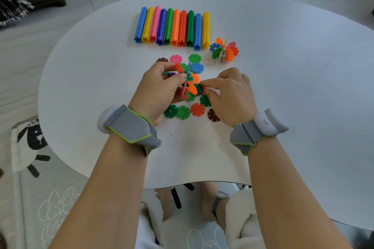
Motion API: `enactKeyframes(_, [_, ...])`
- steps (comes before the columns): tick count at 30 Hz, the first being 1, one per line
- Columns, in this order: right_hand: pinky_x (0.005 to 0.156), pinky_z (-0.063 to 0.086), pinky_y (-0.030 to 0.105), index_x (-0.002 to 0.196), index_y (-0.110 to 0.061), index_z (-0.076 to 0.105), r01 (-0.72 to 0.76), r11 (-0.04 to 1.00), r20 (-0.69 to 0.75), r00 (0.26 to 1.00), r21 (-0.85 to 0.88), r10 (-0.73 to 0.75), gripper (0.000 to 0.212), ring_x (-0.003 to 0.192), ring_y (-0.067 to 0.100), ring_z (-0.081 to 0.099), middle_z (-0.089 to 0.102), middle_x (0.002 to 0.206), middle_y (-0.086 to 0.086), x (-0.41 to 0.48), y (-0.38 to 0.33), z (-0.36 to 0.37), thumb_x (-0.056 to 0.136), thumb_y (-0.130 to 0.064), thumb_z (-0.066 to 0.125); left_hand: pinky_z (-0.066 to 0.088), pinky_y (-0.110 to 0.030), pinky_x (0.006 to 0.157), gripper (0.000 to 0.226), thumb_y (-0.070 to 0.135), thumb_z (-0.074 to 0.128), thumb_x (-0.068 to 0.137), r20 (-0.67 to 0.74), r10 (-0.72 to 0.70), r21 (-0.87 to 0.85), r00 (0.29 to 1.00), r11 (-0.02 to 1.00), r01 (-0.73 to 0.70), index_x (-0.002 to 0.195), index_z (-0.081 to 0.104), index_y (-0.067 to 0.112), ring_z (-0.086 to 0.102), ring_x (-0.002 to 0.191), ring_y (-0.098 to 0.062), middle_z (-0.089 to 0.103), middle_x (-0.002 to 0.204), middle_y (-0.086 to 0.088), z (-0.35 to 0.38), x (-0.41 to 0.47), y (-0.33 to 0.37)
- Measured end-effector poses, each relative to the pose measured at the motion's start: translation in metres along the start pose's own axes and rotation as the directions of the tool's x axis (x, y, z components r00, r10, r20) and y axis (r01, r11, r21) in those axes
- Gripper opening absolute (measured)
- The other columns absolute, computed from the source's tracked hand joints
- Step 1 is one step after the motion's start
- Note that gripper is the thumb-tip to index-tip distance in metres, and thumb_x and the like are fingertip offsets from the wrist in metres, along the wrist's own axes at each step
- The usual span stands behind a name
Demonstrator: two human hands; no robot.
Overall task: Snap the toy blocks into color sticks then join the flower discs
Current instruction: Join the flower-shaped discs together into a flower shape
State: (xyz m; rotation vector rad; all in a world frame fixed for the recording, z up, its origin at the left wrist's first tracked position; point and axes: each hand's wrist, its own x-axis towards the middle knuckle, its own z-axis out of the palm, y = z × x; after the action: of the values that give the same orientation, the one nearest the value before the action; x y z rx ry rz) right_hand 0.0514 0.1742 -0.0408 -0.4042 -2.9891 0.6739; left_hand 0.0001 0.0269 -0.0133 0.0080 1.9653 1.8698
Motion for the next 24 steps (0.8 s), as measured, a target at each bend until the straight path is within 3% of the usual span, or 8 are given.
enactKeyframes(4, [0.091,0.031,0.027,0.122,-0.039,0.061,-0.014,0.999,0.004,1.000,0.040,0.014,0.031,0.112,0.023,0.037,0.047,0.119,-0.002,0.002,-0.001,-0.001,0.096,-0.026,0.051,0.057,-0.030,0.067,0.012,0.010,0.054,0.092,-0.003,-0.004,0.008,1.000,1.000,0.004,0.097,0.053,0.020,0.063,0.077,-0.023,0.060,0.109,-0.022,-0.003,0.000,0.001])
enactKeyframes(9, [0.096,0.034,0.033,0.124,-0.037,0.058,-0.052,0.999,0.032,0.998,0.004,0.052,0.037,0.116,0.022,0.039,0.046,0.123,-0.002,0.005,-0.008,0.000,0.089,-0.045,0.058,0.057,-0.033,0.072,0.023,0.009,0.052,0.094,-0.013,0.006,0.013,1.000,1.000,-0.006,0.117,0.053,0.011,0.063,0.075,-0.022,0.058,0.101,-0.014,-0.009,0.002,-0.001])
enactKeyframes(13, [0.093,0.033,0.033,0.117,-0.038,0.059,-0.082,0.997,0.043,0.996,0.000,0.082,0.032,0.114,0.022,0.040,0.047,0.121,-0.003,0.008,-0.011,0.001,0.087,-0.047,0.059,0.057,-0.033,0.078,0.034,0.007,0.049,0.095,-0.005,0.018,0.011,1.000,1.000,-0.018,0.129,0.052,0.010,0.060,0.072,-0.020,0.057,0.093,-0.013,-0.011,0.001,-0.004])
enactKeyframes(19, [0.094,0.029,0.034,0.118,-0.037,0.058,-0.084,0.996,0.058,0.995,-0.021,0.085,0.025,0.116,0.024,0.040,0.047,0.124,-0.002,0.010,-0.015,0.002,0.094,-0.037,0.051,0.050,-0.021,0.072,0.038,0.003,0.061,0.087,0.000,0.071,0.058,0.997,0.996,-0.071,0.122,0.056,0.015,0.059,0.087,-0.022,0.053,0.084,-0.001,-0.015,-0.001,-0.007])
enactKeyframes(24, [0.095,0.025,0.035,0.126,-0.036,0.054,-0.034,0.999,0.122,0.992,-0.012,0.036,0.031,0.120,0.025,0.037,0.044,0.127,-0.003,0.006,-0.016,-0.001,0.098,-0.036,0.040,0.051,-0.017,0.062,0.046,0.001,0.068,0.079,0.018,0.074,0.011,0.997,0.997,-0.074,0.123,0.055,0.010,0.062,0.079,-0.022,0.061,0.086,-0.004,-0.016,-0.005,-0.004])
